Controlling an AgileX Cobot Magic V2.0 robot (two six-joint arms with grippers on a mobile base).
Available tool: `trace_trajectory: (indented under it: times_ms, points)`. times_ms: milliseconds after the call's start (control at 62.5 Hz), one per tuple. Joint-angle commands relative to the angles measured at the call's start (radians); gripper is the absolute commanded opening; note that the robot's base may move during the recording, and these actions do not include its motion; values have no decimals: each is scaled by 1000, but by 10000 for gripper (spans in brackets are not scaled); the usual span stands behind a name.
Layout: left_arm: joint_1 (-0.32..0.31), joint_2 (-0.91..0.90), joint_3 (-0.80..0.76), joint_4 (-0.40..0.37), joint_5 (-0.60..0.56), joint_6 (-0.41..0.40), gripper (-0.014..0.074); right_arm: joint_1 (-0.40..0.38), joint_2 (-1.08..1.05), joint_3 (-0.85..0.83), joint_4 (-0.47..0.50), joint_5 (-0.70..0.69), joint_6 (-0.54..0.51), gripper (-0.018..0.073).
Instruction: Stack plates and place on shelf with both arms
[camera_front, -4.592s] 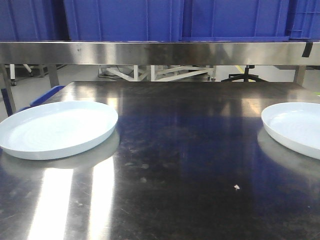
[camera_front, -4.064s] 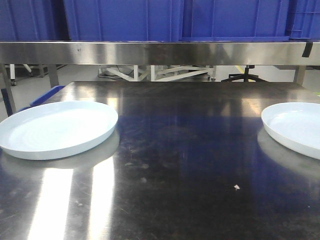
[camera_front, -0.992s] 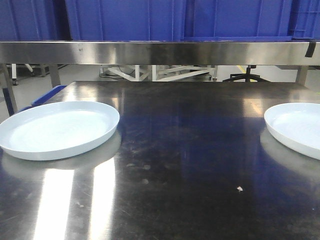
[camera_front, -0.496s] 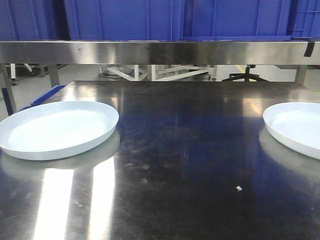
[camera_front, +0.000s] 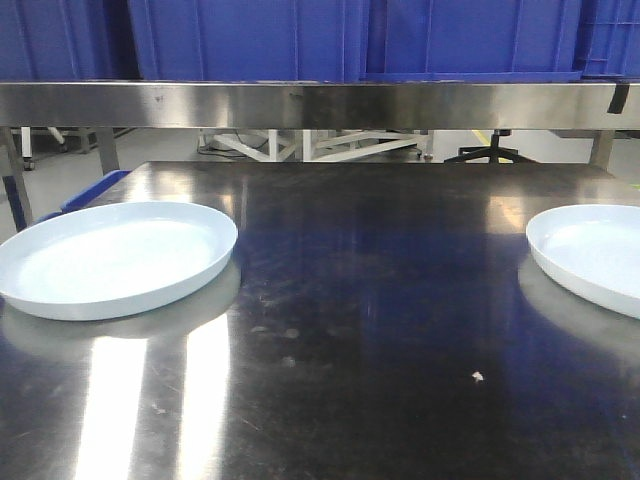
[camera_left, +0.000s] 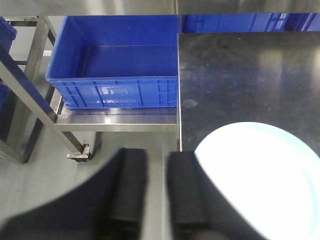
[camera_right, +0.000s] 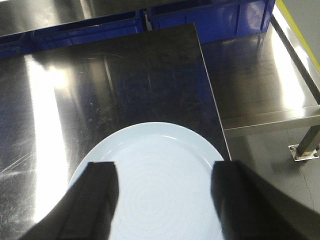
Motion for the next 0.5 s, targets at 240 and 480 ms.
trace_trajectory:
  times_ms: [240, 480]
  points:
    - [-8, 221, -28, -6, -88, -48, 489, -1, -8, -39, -12, -86, -11, 542]
    - [-8, 382, -28, -68, -125, -48, 489, -1, -7, -39, -12, -86, -11, 542]
